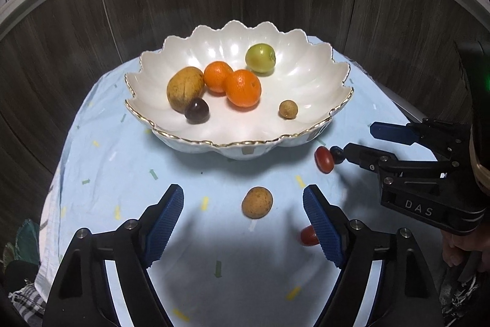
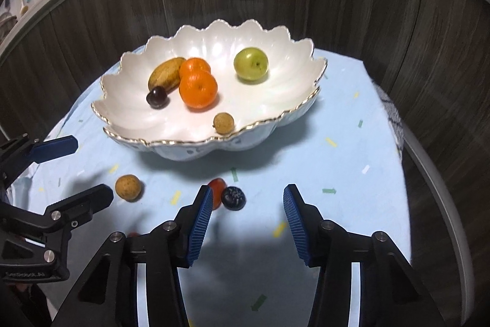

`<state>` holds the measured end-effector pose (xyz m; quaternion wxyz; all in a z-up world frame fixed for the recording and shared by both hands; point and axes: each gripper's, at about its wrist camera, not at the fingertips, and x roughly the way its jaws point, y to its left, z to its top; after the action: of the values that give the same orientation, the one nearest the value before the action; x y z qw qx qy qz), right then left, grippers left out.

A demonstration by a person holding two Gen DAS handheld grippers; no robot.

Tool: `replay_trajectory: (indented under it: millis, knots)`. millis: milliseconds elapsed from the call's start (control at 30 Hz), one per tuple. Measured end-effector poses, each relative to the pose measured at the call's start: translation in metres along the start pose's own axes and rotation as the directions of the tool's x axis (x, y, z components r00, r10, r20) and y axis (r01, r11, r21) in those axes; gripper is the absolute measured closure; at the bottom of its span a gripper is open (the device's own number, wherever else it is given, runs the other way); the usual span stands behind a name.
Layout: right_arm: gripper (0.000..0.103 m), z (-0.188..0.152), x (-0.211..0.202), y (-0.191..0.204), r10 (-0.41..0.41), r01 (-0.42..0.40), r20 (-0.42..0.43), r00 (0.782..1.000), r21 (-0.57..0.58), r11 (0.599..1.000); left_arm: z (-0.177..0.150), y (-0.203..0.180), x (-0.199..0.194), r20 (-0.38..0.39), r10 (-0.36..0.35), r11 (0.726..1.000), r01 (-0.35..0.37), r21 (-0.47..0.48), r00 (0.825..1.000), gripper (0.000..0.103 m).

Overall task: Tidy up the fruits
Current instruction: 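Grasp a brown round fruit with the left tool while the right tool grasps the blueberry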

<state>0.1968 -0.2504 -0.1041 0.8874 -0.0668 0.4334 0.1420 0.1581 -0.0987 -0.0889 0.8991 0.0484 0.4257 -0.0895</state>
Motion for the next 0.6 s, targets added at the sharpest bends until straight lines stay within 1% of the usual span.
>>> replay_trajectory:
  millis: [67, 200, 367, 433, 500, 533, 600]
  knots:
    - [0.058, -0.001, 0.004, 0.000, 0.002, -0.002, -0.014, 1.000, 0.000, 1.000, -0.001, 0.001, 0.004, -0.006, -0.002, 1.000, 0.002, -0.003, 1.000, 0.024]
    - [0.059, -0.002, 0.012, -0.001, 0.004, -0.004, -0.032, 0.999, 0.001, 1.000, -0.003, 0.002, 0.011, -0.018, -0.018, 1.000, 0.017, -0.010, 1.000, 0.029]
    - [0.065, -0.002, 0.022, -0.002, 0.016, -0.015, -0.054, 0.998, 0.006, 1.000, -0.005, 0.003, 0.018, -0.028, -0.040, 0.999, 0.040, -0.015, 0.999, 0.036]
    - [0.065, -0.001, 0.023, -0.002, 0.022, -0.022, -0.053, 0.998, 0.009, 1.000, -0.005, 0.002, 0.023, -0.036, -0.050, 0.999, 0.050, -0.019, 0.998, 0.037]
    - [0.065, -0.001, 0.024, -0.002, 0.029, -0.028, -0.050, 0.998, 0.012, 1.000, -0.006, 0.002, 0.027, -0.041, -0.064, 0.998, 0.063, -0.024, 0.997, 0.042]
    - [0.065, -0.001, 0.025, -0.003, 0.035, -0.035, -0.050, 0.998, 0.017, 0.999, -0.006, 0.002, 0.028, -0.045, -0.067, 0.997, 0.066, -0.027, 0.997, 0.042]
    - [0.066, 0.000, 0.026, -0.003, 0.046, -0.045, -0.049, 0.998, 0.023, 0.999, -0.007, 0.001, 0.031, -0.052, -0.077, 0.997, 0.075, -0.032, 0.996, 0.049]
